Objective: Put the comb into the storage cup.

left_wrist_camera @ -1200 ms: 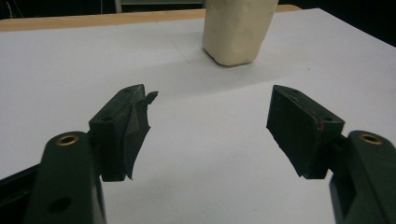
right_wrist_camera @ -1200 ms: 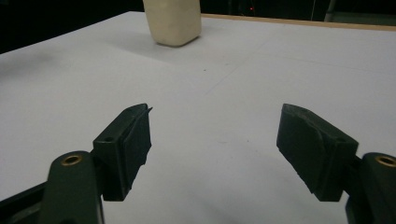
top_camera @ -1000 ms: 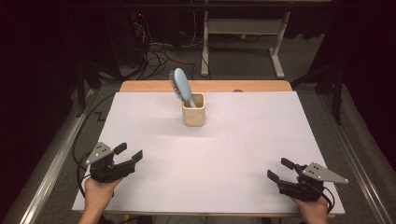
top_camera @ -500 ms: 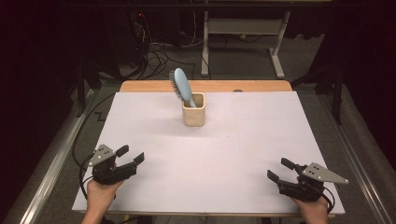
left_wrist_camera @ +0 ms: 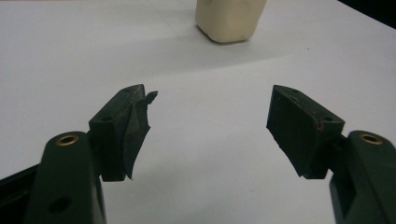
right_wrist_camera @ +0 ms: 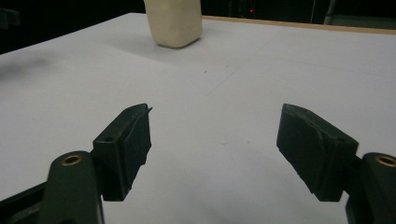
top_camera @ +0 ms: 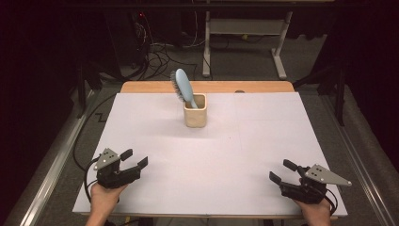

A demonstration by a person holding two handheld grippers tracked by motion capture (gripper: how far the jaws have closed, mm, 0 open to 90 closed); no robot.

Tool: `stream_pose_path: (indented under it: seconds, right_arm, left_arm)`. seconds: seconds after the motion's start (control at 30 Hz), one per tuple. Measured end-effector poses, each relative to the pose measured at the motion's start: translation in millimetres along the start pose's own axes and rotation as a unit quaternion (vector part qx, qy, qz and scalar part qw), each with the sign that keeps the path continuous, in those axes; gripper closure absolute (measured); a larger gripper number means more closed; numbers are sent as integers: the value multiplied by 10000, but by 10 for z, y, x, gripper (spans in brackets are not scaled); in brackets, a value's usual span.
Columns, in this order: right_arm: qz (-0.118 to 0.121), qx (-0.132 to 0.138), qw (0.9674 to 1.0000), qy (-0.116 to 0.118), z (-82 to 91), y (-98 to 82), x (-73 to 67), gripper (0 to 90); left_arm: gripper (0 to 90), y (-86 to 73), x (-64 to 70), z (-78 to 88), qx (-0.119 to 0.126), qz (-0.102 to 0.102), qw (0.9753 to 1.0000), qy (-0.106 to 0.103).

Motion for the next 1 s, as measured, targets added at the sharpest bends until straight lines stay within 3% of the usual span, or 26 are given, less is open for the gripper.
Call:
stream_pose_path:
  seconds: [0.57,1.0]
  right_arm:
    - [6,-19,10000,-19,-3,-1,-1,266]
    - [5,-19,10000,-9,-2,-2,0,266]
  left_arm:
    - [295,-101,28,-46,-111,-35,9999,-55]
    - [294,-181,20,-61,-150,96,9998,-63]
Point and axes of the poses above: each handheld gripper's, and its own axes: z roughly backward along the jaws, y roughly out of its top, x roughly to its right, the point moved 3 cm from there along -z, roughly forward along the jaws, and after that the axes turned 1 degree about z, right-handed, at the moved point
